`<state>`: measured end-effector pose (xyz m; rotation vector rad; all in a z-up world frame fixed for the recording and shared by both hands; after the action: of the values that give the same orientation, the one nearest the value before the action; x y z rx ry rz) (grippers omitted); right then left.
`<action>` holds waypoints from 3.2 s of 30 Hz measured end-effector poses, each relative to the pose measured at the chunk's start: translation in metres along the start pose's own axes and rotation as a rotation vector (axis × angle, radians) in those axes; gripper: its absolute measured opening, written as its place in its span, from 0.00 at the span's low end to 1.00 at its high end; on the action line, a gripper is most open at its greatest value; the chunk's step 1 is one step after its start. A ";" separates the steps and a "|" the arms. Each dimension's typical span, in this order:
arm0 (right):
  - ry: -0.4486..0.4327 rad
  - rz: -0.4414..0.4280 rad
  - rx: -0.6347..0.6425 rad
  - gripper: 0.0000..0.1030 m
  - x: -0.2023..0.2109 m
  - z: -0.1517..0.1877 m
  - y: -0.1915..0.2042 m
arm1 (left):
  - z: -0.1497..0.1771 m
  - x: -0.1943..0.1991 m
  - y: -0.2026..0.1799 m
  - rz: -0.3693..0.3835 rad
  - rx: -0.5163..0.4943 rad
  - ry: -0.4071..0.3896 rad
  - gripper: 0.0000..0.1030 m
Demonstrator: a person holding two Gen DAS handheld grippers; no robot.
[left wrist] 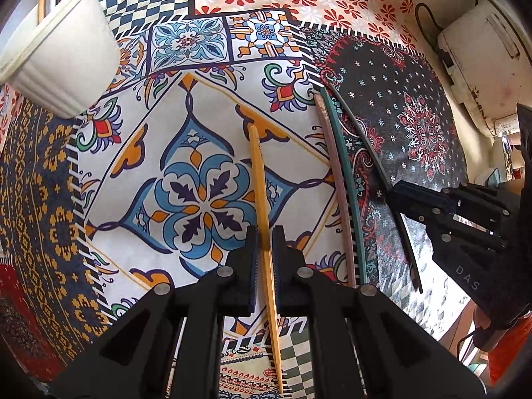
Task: Organize utensils
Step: 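Grasp the orange stick with left gripper while right gripper grasps the grey stick, then lift and carry both held sticks toward the white cup, then lower the orange stick into the cup with left gripper while right gripper lowers the grey stick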
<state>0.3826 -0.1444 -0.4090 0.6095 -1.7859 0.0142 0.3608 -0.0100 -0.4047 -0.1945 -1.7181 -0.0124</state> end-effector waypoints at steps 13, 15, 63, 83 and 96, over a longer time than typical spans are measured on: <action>-0.018 0.017 -0.012 0.05 -0.010 -0.017 0.003 | -0.035 -0.020 -0.043 -0.117 -0.206 -0.044 0.06; -0.038 -0.002 -0.051 0.05 -0.006 -0.016 -0.002 | -0.035 -0.020 -0.042 -0.104 -0.183 -0.046 0.05; -0.559 -0.140 0.125 0.01 0.161 -0.117 0.137 | -0.011 0.273 0.146 -0.067 0.310 -0.791 0.03; -0.123 -0.050 0.032 0.17 -0.006 -0.146 0.080 | -0.074 0.239 0.167 -0.098 0.293 -0.746 0.03; -0.062 -0.061 -0.040 0.19 -0.058 -0.163 0.070 | -0.091 0.200 0.160 -0.139 0.238 -0.660 0.03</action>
<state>0.5099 -0.0097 -0.3901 0.6411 -1.8222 -0.0828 0.4432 0.1607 -0.2106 0.1156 -2.3680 0.1695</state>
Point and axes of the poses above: each gripper's, at about its wrist camera, not at the fingertips, and x roughly against the way its jaws point, y to its left, z to its underside, the point moved 5 cm from there along -x, roughly the way its jaws point, and after that the axes turned 4 degrees about -z, right-handed, at the moved point
